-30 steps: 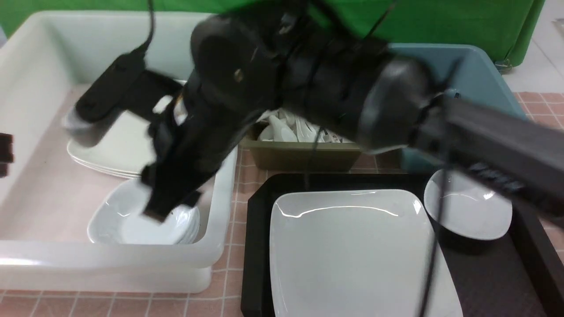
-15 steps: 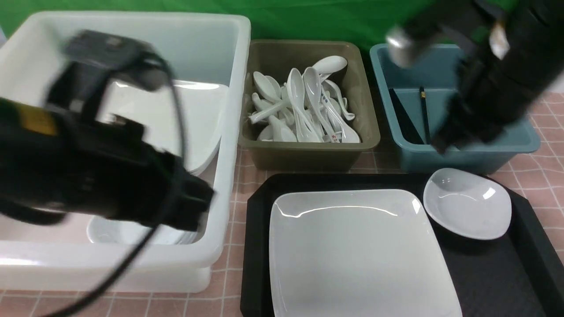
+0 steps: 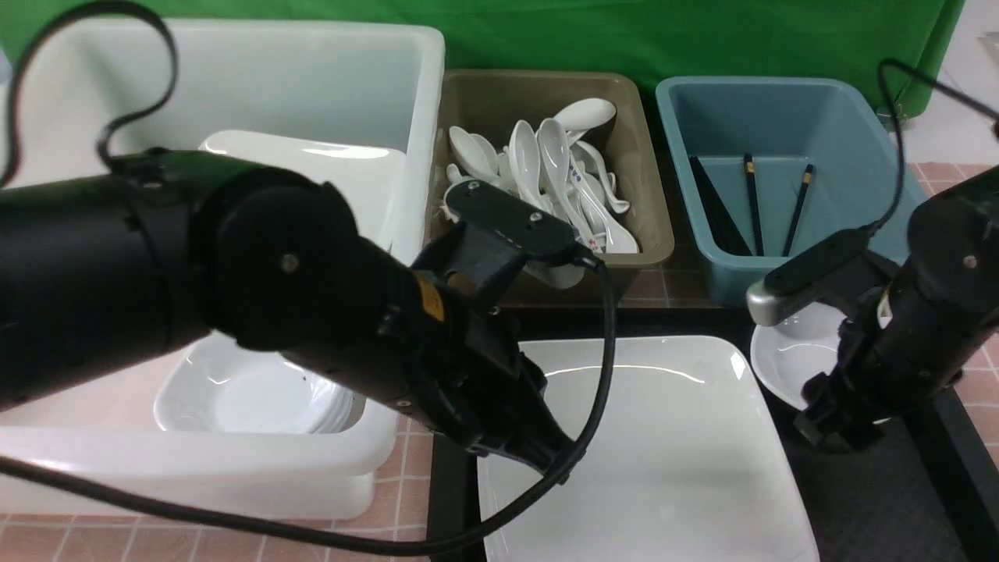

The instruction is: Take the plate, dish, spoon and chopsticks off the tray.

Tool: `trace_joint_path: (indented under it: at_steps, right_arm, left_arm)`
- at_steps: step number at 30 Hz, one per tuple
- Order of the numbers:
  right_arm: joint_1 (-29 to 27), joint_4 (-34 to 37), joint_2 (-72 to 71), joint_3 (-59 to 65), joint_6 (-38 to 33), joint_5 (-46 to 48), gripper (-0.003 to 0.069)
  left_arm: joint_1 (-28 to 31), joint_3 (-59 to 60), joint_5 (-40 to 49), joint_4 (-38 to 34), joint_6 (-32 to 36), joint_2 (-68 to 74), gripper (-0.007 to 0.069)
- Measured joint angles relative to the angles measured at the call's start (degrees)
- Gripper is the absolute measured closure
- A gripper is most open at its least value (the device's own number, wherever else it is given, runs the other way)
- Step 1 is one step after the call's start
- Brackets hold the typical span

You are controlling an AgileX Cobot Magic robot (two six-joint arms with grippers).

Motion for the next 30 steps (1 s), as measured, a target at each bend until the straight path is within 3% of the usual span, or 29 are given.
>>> trace_joint_path:
  at_steps: [9,12,14,18,20,25,30]
  right_arm:
    - [0.0,-5.5,6.5,0.0,-0.1,-4.9,0.0127]
    - [0.0,-5.9,7.6,0.0,-0.1,-5.9,0.0156]
    - [0.0,-6.1,7.9,0.0,-0.1,-6.4,0.0217]
    - [0.1,-6.3,7.8,-0.1,-1.1,-7.3,0.0446]
    - [0.3,-6.6,7.3,-0.2,-1.3,-7.7,0.0487]
    - [0.9,-7.0,5.5,-0.2,-1.3,-5.3,0.0501]
    - [3.7,-5.8,-0.5,-1.6,-1.2,0.2,0.0583]
  left_arm:
    - [0.0,-0.4,-1.0,3.4,0.0,0.3,0.0636]
    - [0.0,-0.4,-3.7,3.4,0.0,0.3,0.0633]
    - [0.0,-0.4,-5.8,3.4,0.3,0.3,0.0629]
    - [0.0,-0.4,-8.8,2.3,2.5,0.3,0.0628]
    - [0.0,-0.4,-9.7,1.5,3.6,0.3,0.0628]
    - [0.0,-0.4,-10.5,0.5,4.5,0.3,0.0628]
    - [0.0,-0.4,-11.3,0.4,3.6,0.3,0.0628]
